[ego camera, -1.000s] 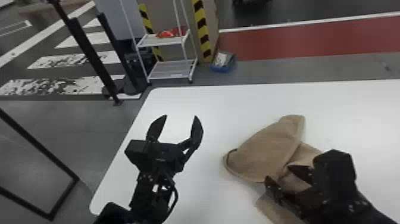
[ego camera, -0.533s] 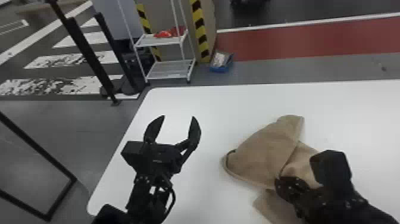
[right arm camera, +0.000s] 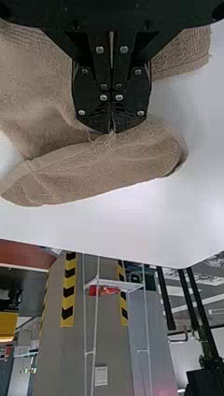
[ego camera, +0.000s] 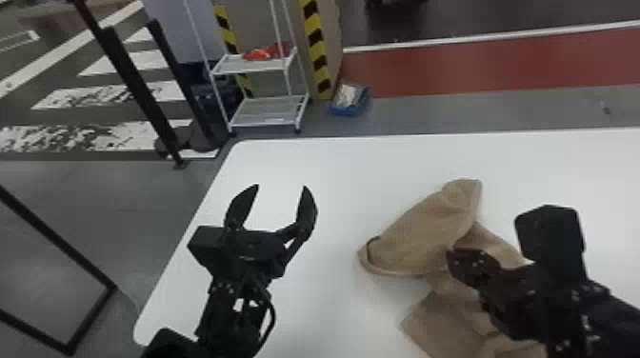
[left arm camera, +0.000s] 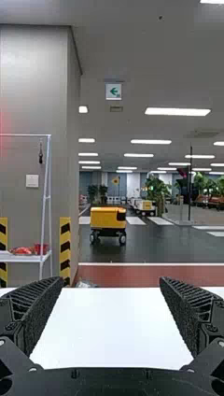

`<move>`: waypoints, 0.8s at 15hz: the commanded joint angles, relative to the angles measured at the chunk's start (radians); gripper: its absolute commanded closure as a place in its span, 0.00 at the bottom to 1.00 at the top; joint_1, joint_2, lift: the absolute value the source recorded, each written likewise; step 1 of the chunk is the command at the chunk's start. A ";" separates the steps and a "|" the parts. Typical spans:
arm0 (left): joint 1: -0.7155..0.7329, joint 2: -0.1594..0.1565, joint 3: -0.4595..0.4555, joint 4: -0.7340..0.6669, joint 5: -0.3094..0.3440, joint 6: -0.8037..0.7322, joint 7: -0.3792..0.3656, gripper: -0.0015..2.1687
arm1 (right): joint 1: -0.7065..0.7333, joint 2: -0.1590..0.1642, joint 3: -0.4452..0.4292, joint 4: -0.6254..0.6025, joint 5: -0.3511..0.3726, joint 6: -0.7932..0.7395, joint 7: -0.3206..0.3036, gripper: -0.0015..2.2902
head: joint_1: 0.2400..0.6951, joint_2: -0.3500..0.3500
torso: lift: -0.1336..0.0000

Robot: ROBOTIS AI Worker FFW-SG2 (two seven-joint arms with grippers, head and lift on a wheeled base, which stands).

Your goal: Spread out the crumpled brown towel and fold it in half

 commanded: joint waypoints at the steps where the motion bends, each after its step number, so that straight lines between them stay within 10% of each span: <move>1: 0.003 0.001 0.005 -0.002 0.000 -0.002 0.000 0.07 | -0.033 0.001 -0.062 -0.042 -0.005 0.020 0.000 0.73 | 1.00 0.88 | 0.10; 5: 0.011 0.006 0.005 -0.014 0.000 0.001 -0.002 0.07 | -0.105 -0.002 -0.324 -0.051 -0.128 -0.026 -0.005 0.73 | 1.00 0.77 | 0.10; 9: 0.014 0.007 -0.009 -0.023 0.002 0.016 -0.025 0.06 | -0.189 -0.065 -0.534 0.220 -0.358 -0.271 0.012 0.73 | 1.00 0.56 | 0.10; 12: 0.019 0.009 -0.022 -0.057 -0.002 0.077 -0.061 0.07 | -0.197 -0.069 -0.597 0.395 -0.366 -0.329 0.012 0.73 | 1.00 0.42 | 0.10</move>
